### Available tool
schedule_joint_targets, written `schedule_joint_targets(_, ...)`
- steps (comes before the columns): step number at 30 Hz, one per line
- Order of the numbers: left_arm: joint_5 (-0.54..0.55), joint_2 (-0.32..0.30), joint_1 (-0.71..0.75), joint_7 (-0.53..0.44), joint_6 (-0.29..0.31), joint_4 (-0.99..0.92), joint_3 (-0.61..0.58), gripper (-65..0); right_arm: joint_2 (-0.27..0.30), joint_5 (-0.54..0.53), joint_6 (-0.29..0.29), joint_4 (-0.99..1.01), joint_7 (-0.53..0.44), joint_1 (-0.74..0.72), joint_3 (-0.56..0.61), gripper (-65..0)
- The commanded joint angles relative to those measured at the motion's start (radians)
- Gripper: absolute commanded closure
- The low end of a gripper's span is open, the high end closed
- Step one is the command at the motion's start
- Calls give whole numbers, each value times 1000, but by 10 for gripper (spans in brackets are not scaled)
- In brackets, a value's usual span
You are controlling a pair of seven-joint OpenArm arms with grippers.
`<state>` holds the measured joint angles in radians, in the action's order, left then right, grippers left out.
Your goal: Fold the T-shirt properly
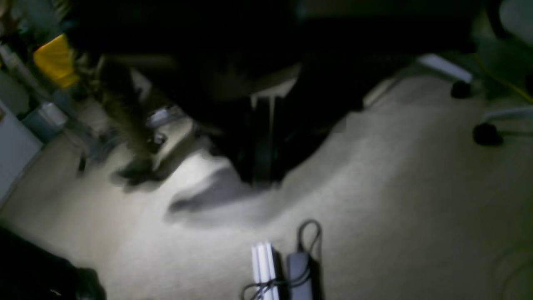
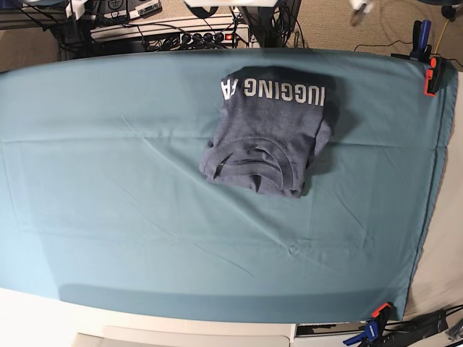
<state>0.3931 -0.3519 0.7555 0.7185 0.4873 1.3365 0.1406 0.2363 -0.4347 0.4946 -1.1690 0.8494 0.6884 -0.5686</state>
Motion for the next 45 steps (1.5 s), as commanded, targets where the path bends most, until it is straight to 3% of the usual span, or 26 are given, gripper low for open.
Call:
schedule_joint_targets(1, -20, -11, -5, -25, 3, -28, -31, 0, 16, 2, 0, 35, -17, 0, -6, 0)
schedule_joint_targets(5, -143, -11, -91, -169, -7, -184, -159, 0, 16, 55, -1, 241, -139, -81, -6, 0)
schedule_joint_targets(10, -257, 18, -204, -370, -198, -414, -269, 0, 16, 221, -8, 525, -361, -241, -6, 0)
schedule_joint_targets(12, -271, 37, -255, -489, -259, -534, -298, 0, 15, 278, -56, 638, -502, -308, -6, 0)
schedule_joint_targets(16, -271, 90, -379, -660, -369, -814, -331, 0, 13, 415, -235, 831, -871, -415, -6, 0)
schedule_joint_targets(18, -271, 118, -439, -723, -391, -946, -331, 0, 15, 463, -252, 880, -1007, -450, -6, 0)
schedule_joint_targets(20, -271, 142, -487, -784, -398, -1044, -331, 0, 14, 501, -252, 897, -1065, -479, -6, 0)
schedule_joint_targets(23, -300, 175, -534, -826, -452, -1110, -331, 0, 4, 518, -252, 896, -1063, -517, -6, 0)
schedule_joint_targets(26, -311, 205, -568, -778, -491, -1113, -331, 0, -12, 518, -251, 896, -976, -546, -6, 0)
schedule_joint_targets(31, -245, 244, -624, -612, -490, -1112, -331, 0, -26, 518, -253, 896, -835, -558, 86, 0)
schedule_joint_targets(36, -214, 275, -654, -536, -474, -1112, -306, 0, -26, 460, -286, 896, -692, -558, 260, 0)
schedule_joint_targets(40, -195, 294, -657, -499, -415, -1112, -266, 0, -27, 396, -293, 896, -656, -558, 322, 0)
schedule_joint_targets(45, -198, 296, -659, -497, -416, -1112, -253, 0, -33, 396, -293, 896, -660, -557, 318, 0)
